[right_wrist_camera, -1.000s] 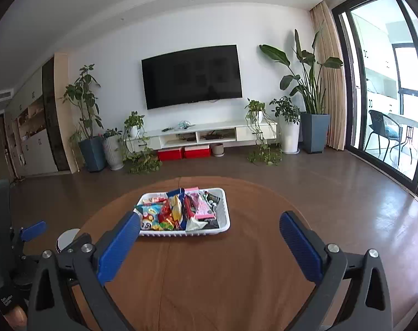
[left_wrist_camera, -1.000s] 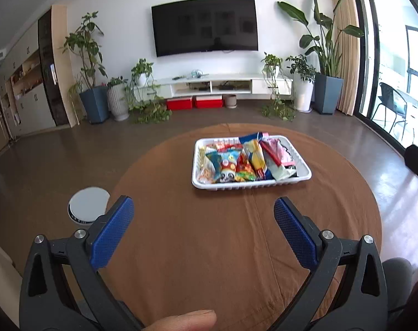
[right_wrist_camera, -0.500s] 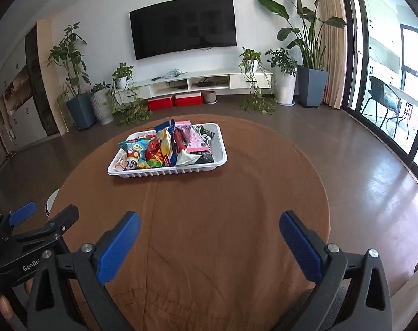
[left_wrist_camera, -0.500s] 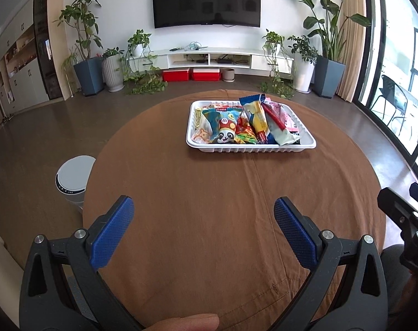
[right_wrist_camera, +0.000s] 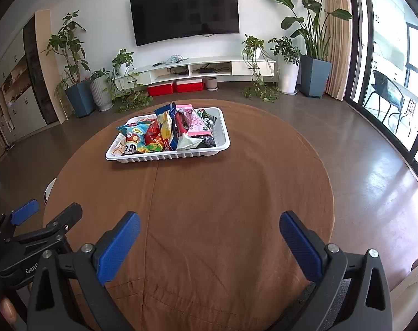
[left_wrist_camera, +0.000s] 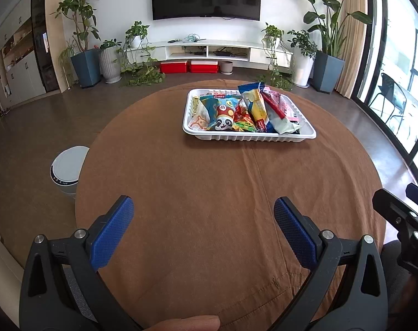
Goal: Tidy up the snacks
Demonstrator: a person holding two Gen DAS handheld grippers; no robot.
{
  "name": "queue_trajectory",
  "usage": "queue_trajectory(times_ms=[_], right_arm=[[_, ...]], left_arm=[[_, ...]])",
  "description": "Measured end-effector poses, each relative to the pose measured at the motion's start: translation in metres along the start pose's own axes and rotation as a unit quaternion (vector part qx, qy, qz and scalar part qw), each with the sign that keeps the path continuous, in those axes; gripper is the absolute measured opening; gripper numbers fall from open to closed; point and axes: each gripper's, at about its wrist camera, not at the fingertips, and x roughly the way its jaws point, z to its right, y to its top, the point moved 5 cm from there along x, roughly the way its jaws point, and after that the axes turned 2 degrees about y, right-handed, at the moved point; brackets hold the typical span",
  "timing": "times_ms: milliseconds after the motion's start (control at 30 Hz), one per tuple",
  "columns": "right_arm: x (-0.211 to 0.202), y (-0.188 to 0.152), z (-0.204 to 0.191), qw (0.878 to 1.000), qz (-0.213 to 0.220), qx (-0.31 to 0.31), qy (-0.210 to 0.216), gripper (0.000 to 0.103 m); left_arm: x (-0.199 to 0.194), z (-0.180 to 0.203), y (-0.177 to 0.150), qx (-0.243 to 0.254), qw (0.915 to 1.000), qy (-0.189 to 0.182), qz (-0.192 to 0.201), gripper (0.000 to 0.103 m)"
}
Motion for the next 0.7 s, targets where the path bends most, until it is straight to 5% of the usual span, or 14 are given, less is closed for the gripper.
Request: queue_trajectory(times_ms=[700], right_arm=[[-0.0005, -0.0016, 0.0001, 1.000, -0.005, -0.001, 0.000, 0.103]], left_arm=[[0.0044, 0.0052, -0.0040, 0.003, 1.0000, -0.002, -0.004, 0.103]])
